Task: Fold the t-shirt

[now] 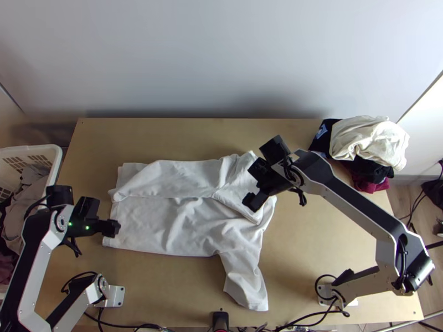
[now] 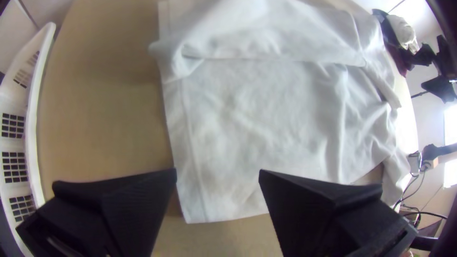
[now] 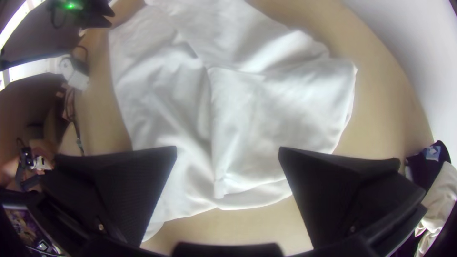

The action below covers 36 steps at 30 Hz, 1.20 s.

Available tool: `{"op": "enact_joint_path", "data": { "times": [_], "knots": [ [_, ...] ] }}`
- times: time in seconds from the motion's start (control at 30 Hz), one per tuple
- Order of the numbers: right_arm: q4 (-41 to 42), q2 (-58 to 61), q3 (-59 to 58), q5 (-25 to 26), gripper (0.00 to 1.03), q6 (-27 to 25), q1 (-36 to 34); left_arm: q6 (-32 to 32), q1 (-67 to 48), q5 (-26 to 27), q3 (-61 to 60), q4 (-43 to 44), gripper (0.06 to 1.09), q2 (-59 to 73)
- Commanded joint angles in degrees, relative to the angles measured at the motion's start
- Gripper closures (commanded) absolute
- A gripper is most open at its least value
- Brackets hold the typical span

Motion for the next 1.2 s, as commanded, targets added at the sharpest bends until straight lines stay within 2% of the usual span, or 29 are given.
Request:
{"op": "enact_joint_path", "data": {
  "times": [0.0, 0.17, 0.37, 0.57, 0.63, 0.67, 0.77, 0.83, 0.97, 1.17],
  "knots": [
    [-0.6, -1.6, -1.3, -0.1, 0.03, 0.1, 1.5, 1.6, 0.2, -4.4, -4.0, -2.0, 0.24, -1.6],
    [-0.9, -2.3, -1.3, -0.1, 0.03, 0.1, 2.2, 2.2, 0.3, -7.0, -6.7, -0.9, 0.24, -2.2],
    [-1.1, -2.7, -1.9, -0.1, 0.03, 0.1, 2.8, 2.1, 0.2, -9.2, -7.9, 4.2, 0.25, 0.7],
    [-1.2, -3.3, -2.6, -0.1, 0.03, 0.1, 2.9, 2.3, 0.3, -9.2, -8.4, 5.0, 0.64, 4.6],
    [-1.2, -3.6, -3.1, 0.0, 0.03, 0.0, 2.8, 2.7, 0.2, -9.1, -8.8, 5.0, 0.66, 5.4],
    [-1.2, -3.7, -3.3, 0.0, 0.03, -0.1, 2.8, 2.9, 0.0, -9.1, -8.9, 5.0, 0.71, 5.4],
    [-1.2, -3.9, -3.6, 0.0, 0.03, -0.2, 2.8, 3.0, -0.3, -8.6, -8.9, 5.0, 0.88, 5.3],
    [-1.2, -4.1, -3.6, 0.0, 0.03, -0.2, 2.8, 3.1, -0.4, -8.5, -8.7, 5.0, 1.04, 4.8],
    [-1.4, -4.8, -4.2, 0.0, 0.03, -0.2, 3.5, 3.1, -0.4, -8.4, -8.3, 4.7, 1.05, 3.3],
    [-8.8, -7.8, -8.8, -0.6, 0.03, -3.2, 11.2, 2.2, -0.4, -8.1, -5.9, 3.5, 1.05, 0.4]
  ]
}}
